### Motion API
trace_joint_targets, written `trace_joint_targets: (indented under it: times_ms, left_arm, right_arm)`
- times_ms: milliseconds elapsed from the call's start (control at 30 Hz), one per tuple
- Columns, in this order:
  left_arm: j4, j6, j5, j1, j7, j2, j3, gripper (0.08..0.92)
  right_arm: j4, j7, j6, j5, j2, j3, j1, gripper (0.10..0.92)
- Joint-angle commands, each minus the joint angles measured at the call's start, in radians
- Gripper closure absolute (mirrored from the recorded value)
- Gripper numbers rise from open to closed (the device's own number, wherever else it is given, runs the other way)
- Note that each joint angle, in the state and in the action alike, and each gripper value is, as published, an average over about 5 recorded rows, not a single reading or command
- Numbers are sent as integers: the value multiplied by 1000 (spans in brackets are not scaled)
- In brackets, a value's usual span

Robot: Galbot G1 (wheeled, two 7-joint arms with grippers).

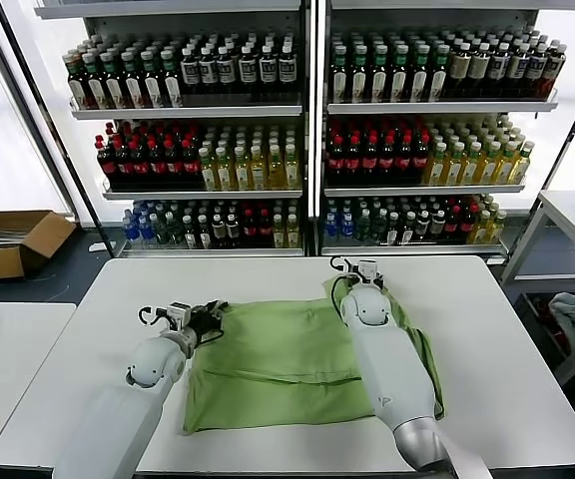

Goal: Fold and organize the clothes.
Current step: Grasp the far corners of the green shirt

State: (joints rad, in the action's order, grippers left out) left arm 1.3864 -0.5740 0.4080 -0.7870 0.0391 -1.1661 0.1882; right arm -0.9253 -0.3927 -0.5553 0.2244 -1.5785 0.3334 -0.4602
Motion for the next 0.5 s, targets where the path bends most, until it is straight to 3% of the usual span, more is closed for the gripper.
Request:
trace_joint_targets:
  times_ms: [33,233,400,500]
  left_arm:
    - [15,-7,1,-17,-5,-2,-8,770]
    - [17,-6,8,3,-14,-4,-7,903]
    - [35,-4,23,15,-26,-8,2,908]
    - [58,-1,35,11,-31,-8,14,908]
  right_arm:
    - [-10,-6,-7,5,0,-1,-27,603]
    - [-39,-11,-4,15,3,1,-45,776]
    - [-97,-17,-7,25,5,0,-63,902]
    - [-139,-22,-4,28,6,1,-73,918]
